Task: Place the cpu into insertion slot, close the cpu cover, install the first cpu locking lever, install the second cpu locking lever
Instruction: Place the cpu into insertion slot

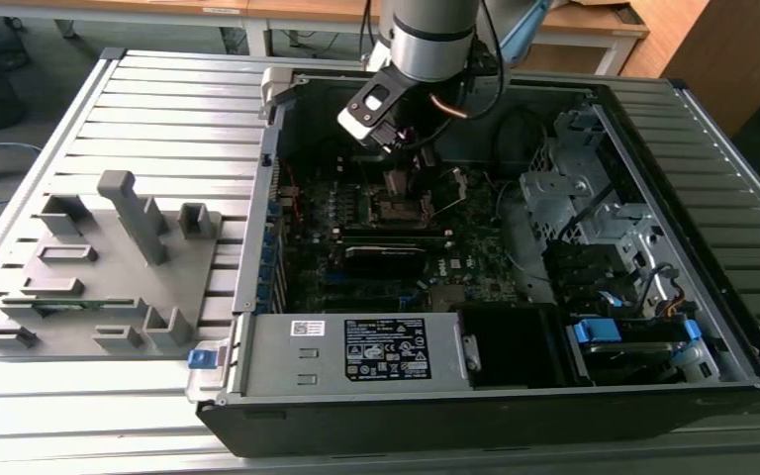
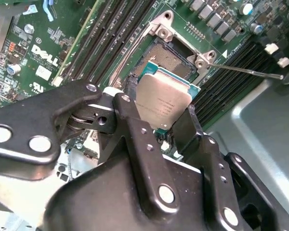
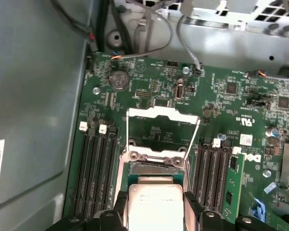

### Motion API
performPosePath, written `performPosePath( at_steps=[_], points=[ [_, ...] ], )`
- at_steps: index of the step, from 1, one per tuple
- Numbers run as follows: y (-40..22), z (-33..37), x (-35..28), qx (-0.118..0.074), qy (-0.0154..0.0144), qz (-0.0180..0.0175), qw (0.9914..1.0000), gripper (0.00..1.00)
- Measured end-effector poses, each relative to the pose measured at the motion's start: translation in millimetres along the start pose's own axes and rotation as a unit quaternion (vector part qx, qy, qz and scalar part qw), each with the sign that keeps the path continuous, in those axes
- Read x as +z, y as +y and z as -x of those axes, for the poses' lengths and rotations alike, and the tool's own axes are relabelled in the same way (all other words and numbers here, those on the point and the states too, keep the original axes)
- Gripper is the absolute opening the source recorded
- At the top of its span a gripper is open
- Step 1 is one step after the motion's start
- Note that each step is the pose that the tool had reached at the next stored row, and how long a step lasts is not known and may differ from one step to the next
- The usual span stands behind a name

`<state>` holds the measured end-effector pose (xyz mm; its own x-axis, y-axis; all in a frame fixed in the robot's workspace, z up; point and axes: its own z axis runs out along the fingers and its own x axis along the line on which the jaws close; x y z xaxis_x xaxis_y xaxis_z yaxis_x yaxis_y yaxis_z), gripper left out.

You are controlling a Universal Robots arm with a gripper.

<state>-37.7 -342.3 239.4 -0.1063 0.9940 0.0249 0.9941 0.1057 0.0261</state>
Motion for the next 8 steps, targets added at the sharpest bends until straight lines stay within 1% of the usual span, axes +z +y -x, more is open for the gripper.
performPosePath(
  at_steps=[2,5,8],
  points=[
    [0.0,0.0,0.8,0.018,-0.0005,0.0004,0.99984,0.54],
    [-0.1,0.1,2.2,0.042,-0.0012,0.001,0.99912,0.54],
    [-0.2,0.1,5.1,0.048,-0.0015,0.003,0.99883,0.54]
  ],
)
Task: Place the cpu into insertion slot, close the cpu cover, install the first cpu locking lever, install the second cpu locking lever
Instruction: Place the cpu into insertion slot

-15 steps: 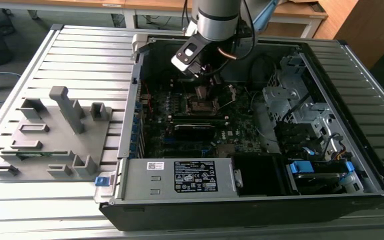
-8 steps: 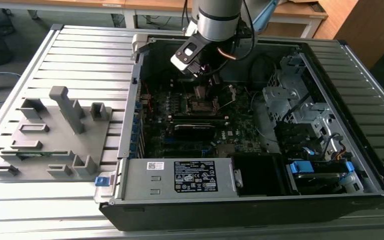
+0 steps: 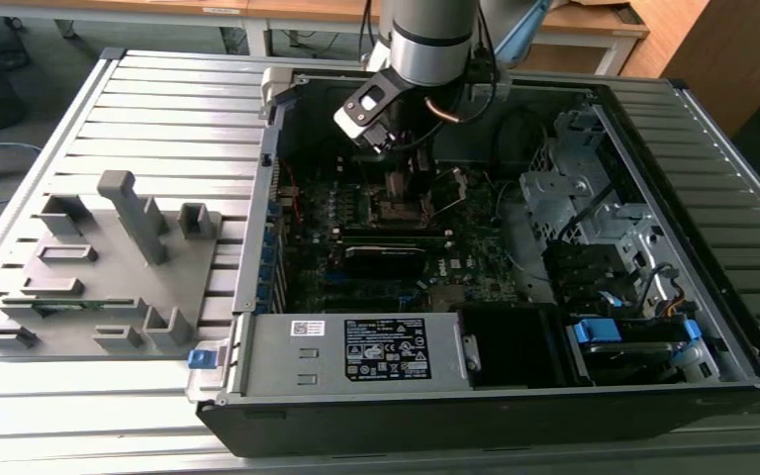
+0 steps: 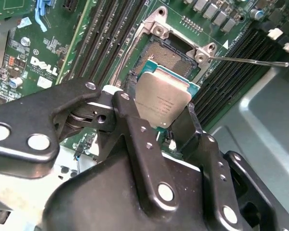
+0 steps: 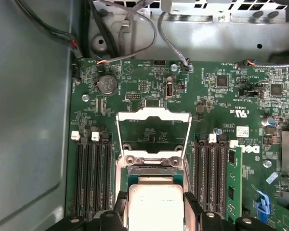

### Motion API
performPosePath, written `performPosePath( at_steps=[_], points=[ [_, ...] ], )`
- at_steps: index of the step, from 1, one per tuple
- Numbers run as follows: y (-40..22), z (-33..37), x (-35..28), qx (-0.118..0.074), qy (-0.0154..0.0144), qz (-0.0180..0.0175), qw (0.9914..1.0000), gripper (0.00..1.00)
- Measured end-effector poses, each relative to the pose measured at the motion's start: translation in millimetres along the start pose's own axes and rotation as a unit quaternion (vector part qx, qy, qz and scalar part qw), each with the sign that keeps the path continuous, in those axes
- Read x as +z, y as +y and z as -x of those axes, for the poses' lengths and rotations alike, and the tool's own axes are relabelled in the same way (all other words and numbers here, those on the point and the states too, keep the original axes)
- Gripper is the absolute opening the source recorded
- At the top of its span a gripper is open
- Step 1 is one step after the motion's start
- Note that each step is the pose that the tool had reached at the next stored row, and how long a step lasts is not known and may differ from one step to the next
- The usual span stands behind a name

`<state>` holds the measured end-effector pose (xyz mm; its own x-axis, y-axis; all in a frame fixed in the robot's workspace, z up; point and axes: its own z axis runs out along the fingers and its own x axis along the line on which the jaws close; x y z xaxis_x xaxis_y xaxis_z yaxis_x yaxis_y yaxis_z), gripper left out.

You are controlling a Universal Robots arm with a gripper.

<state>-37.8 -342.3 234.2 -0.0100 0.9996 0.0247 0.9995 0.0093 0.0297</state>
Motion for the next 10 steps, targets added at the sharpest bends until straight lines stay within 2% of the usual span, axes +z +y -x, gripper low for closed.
performPosePath(
  at_steps=[3,6,10],
  points=[
    [-0.5,0.1,2.5,0.002,-0.0001,0.004,0.99999,0.54],
    [-2.1,0.1,5.3,0.002,-0.0002,0.0109,0.99994,0.54],
    [-3.9,0.2,8.4,0.001,-0.0003,0.0141,0.9999,0.54]
  ],
)
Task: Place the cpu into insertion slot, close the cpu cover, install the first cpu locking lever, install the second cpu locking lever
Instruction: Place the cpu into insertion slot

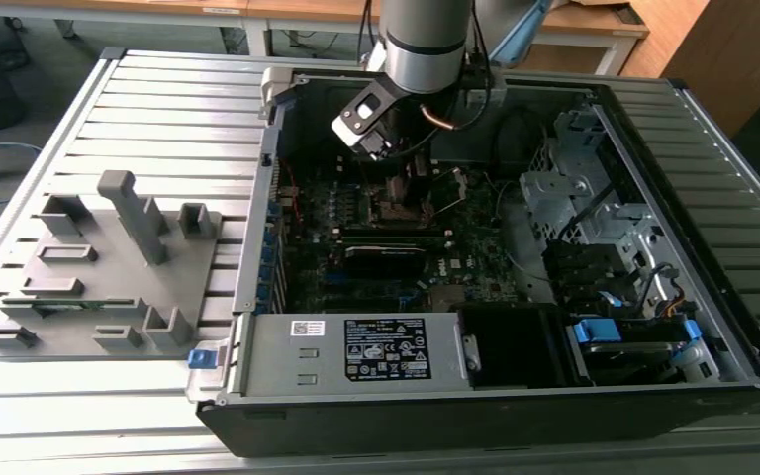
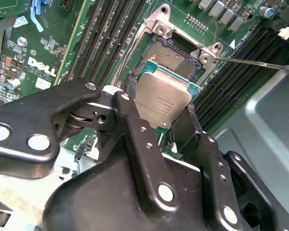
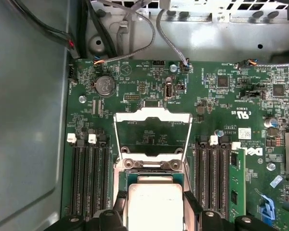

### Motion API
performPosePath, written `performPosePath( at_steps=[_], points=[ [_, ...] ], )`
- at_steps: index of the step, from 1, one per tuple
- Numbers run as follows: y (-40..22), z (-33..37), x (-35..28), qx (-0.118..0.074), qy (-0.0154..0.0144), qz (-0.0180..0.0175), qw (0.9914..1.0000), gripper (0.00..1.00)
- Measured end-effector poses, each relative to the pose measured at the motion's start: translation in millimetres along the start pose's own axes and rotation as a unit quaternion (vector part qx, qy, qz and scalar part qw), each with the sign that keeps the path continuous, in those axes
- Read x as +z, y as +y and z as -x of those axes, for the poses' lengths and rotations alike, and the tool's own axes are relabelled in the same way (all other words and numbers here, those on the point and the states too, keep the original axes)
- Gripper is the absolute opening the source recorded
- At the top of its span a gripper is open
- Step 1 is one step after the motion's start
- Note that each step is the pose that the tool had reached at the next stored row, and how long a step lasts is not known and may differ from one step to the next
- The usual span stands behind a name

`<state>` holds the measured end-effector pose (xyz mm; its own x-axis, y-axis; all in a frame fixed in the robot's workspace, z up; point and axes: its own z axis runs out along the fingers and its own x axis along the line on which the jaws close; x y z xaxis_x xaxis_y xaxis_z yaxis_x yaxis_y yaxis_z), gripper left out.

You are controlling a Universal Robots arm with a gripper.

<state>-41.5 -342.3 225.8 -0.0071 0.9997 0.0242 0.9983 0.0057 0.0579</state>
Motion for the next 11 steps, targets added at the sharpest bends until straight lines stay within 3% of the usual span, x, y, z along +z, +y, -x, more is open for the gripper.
performPosePath(
  at_steps=[4,11],
  points=[
    [-1.6,0.1,5.6,0.0,-0.0001,0.0019,1.0,0.54],
    [-4.3,-0.1,10.1,0.0,-0.0004,0.0019,1.0,0.54]
  ],
)
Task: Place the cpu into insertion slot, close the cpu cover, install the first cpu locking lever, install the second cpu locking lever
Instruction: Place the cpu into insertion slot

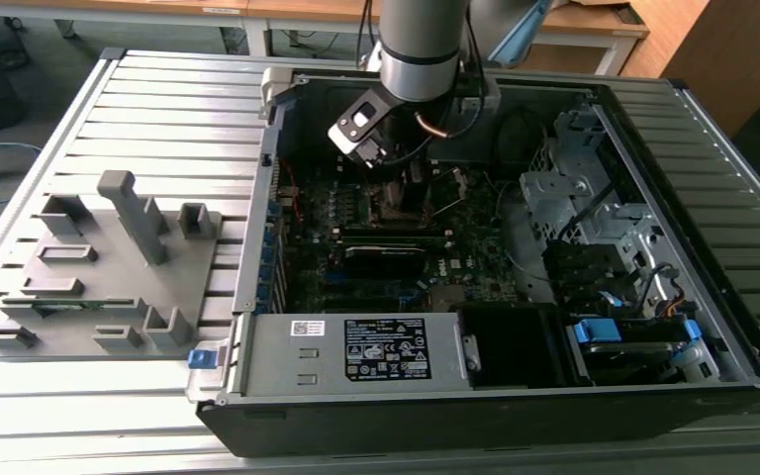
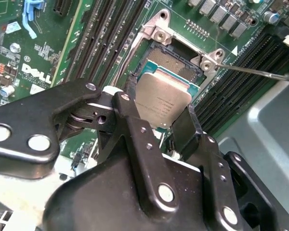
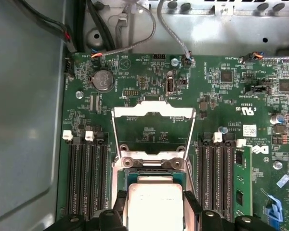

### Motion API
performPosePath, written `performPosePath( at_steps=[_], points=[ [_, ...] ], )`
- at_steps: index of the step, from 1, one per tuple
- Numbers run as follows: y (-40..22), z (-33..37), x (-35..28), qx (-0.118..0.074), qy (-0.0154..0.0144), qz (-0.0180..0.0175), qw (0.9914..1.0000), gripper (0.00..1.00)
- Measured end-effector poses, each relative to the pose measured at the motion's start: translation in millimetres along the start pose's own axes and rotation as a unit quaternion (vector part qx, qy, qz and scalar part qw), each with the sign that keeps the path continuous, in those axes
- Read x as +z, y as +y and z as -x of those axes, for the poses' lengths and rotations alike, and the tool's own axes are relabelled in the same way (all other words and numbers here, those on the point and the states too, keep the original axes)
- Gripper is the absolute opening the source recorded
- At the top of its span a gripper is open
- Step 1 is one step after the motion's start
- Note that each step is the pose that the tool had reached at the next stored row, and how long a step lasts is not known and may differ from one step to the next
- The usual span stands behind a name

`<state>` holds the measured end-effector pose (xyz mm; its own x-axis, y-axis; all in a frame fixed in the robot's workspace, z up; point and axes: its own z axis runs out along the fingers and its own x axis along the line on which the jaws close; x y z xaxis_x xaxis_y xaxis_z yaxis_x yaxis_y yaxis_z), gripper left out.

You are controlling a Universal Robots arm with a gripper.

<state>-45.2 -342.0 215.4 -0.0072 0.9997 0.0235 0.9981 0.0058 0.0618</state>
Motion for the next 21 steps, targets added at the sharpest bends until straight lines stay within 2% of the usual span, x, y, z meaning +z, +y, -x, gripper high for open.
performPosePath(
  at_steps=[9,15,21],
  points=[
    [-4.6,0.1,8.0,0.0,-0.0001,0.0001,1.0,0.54],
    [-5.6,0.1,14.7,0.001,-0.0001,0.0001,1.0,0.54],
    [-5.9,0.1,17.8,0.001,-0.0001,0.0001,1.0,0.54]
  ],
)
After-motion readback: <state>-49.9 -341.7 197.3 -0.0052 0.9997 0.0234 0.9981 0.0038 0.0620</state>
